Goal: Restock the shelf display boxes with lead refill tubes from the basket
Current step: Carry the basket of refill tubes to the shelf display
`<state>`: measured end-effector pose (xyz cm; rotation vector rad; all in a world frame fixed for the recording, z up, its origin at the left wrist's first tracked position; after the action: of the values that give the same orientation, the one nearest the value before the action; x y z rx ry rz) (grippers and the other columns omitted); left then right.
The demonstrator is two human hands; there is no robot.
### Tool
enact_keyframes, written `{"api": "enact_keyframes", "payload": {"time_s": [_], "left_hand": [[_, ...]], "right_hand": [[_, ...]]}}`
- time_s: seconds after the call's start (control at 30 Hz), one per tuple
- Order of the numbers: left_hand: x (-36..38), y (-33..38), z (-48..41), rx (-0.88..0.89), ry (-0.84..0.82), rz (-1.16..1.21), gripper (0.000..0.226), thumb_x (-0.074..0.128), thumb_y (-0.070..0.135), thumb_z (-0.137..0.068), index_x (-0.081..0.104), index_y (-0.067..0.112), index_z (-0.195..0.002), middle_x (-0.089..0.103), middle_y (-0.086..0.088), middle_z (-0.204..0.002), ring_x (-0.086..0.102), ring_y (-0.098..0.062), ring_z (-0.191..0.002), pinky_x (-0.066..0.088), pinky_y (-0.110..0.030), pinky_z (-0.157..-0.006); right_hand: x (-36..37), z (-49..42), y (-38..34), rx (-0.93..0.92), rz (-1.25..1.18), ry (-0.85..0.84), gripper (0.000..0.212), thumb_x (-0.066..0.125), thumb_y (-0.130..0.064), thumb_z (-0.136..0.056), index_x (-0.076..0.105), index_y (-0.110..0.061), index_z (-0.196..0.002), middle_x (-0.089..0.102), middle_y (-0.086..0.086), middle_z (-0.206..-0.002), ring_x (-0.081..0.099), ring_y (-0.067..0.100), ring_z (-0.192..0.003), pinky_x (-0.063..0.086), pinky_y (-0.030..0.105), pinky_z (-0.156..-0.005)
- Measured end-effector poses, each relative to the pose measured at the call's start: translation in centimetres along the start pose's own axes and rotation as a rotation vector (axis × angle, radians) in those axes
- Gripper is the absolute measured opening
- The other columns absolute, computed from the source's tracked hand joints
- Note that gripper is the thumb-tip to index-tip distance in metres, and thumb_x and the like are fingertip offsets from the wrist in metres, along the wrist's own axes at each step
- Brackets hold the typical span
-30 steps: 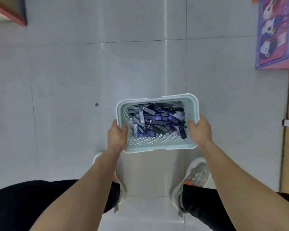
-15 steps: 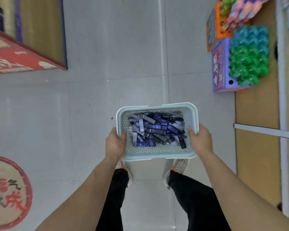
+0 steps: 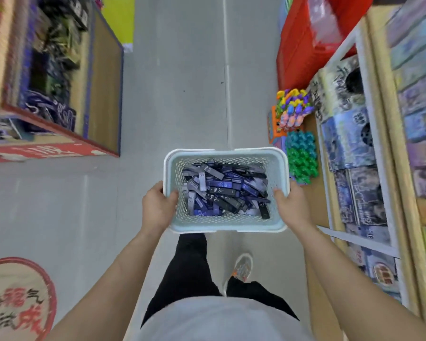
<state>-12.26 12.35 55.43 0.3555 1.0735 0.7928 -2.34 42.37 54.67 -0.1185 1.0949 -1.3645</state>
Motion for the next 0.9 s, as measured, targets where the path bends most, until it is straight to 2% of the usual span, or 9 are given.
{"api": "enact_keyframes", "payload": {"time_s": [0.13, 0.3, 0.47, 0.53, 0.63, 0.73, 0.83, 0.9], "left_hand": [[-2.7, 4.7, -5.3, 0.023, 0.035, 0.062, 0.002, 0.066, 0.019, -0.092, 0.067, 0.017, -0.092, 0.068, 0.004, -0.073, 0.065, -0.019, -0.067, 0.048, -0.030, -0.056], [-6.4, 11.2, -13.1, 0.062, -0.014, 0.147, 0.008, 0.066, 0.015, -0.092, 0.066, 0.023, -0.094, 0.068, 0.009, -0.074, 0.067, -0.017, -0.070, 0.052, -0.032, -0.063], [-8.9, 17.6, -22.2, 0.094, -0.049, 0.149, 0.007, 0.066, 0.016, -0.093, 0.064, 0.023, -0.091, 0.070, 0.000, -0.077, 0.069, -0.026, -0.073, 0.057, -0.041, -0.067], [-9.2, 20.5, -26.2, 0.105, -0.048, 0.125, 0.003, 0.065, 0.017, -0.094, 0.065, 0.020, -0.095, 0.070, 0.000, -0.076, 0.067, -0.023, -0.069, 0.055, -0.037, -0.063], [-9.2, 24.7, -32.1, 0.098, -0.045, 0.079, 0.007, 0.064, 0.017, -0.095, 0.066, 0.011, -0.098, 0.066, 0.000, -0.070, 0.061, -0.019, -0.059, 0.044, -0.028, -0.052], [-9.0, 29.4, -38.0, 0.107, -0.027, 0.043, 0.008, 0.064, 0.018, -0.095, 0.067, 0.011, -0.097, 0.066, 0.001, -0.067, 0.059, -0.018, -0.056, 0.042, -0.027, -0.048], [-8.9, 35.1, -43.4, 0.105, -0.022, 0.020, 0.003, 0.063, 0.019, -0.096, 0.066, 0.018, -0.095, 0.065, 0.001, -0.066, 0.056, -0.016, -0.055, 0.042, -0.028, -0.050], [-9.1, 38.9, -46.7, 0.101, -0.012, 0.014, 0.005, 0.062, 0.019, -0.096, 0.066, 0.017, -0.093, 0.063, 0.000, -0.062, 0.054, -0.018, -0.054, 0.041, -0.030, -0.052]], "right_hand": [[-0.9, -3.1, -7.0, -0.044, -0.010, 0.040, 0.013, 0.055, -0.025, -0.100, 0.061, -0.018, -0.110, 0.069, 0.003, -0.098, 0.065, 0.021, -0.085, 0.054, 0.038, -0.077], [-1.8, -7.9, -16.5, -0.056, -0.024, 0.078, 0.024, 0.052, -0.027, -0.102, 0.060, -0.020, -0.124, 0.068, -0.003, -0.105, 0.065, 0.018, -0.092, 0.053, 0.036, -0.081], [-2.1, -14.6, -24.8, -0.089, -0.036, 0.144, 0.024, 0.054, -0.019, -0.100, 0.063, -0.016, -0.121, 0.067, -0.001, -0.098, 0.063, 0.019, -0.088, 0.047, 0.032, -0.077], [-2.2, -18.3, -27.6, -0.084, -0.037, 0.156, 0.021, 0.055, -0.018, -0.099, 0.063, -0.016, -0.118, 0.067, -0.001, -0.095, 0.064, 0.020, -0.086, 0.049, 0.034, -0.077], [-2.3, -24.5, -31.0, -0.090, -0.039, 0.162, 0.019, 0.055, -0.019, -0.098, 0.064, -0.019, -0.114, 0.069, 0.000, -0.094, 0.065, 0.023, -0.086, 0.052, 0.038, -0.078], [-2.4, -31.0, -34.6, -0.099, -0.051, 0.162, 0.018, 0.055, -0.015, -0.096, 0.065, -0.017, -0.111, 0.069, 0.004, -0.094, 0.064, 0.024, -0.085, 0.049, 0.036, -0.073], [-3.6, -37.4, -38.7, -0.093, -0.083, 0.142, 0.020, 0.054, -0.012, -0.097, 0.065, -0.013, -0.113, 0.069, 0.007, -0.098, 0.063, 0.027, -0.089, 0.049, 0.037, -0.076], [-4.7, -41.5, -41.5, -0.078, -0.079, 0.129, 0.020, 0.055, -0.012, -0.096, 0.065, -0.012, -0.114, 0.069, 0.008, -0.099, 0.063, 0.029, -0.091, 0.049, 0.037, -0.078]]}}
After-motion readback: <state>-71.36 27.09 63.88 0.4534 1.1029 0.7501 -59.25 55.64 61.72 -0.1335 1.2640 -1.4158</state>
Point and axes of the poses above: each hand's wrist, its own z-axis away from the middle knuckle, its own x-axis out of the palm, y = z × x, the point moved 1 cm from there along -z, towards the middle knuckle
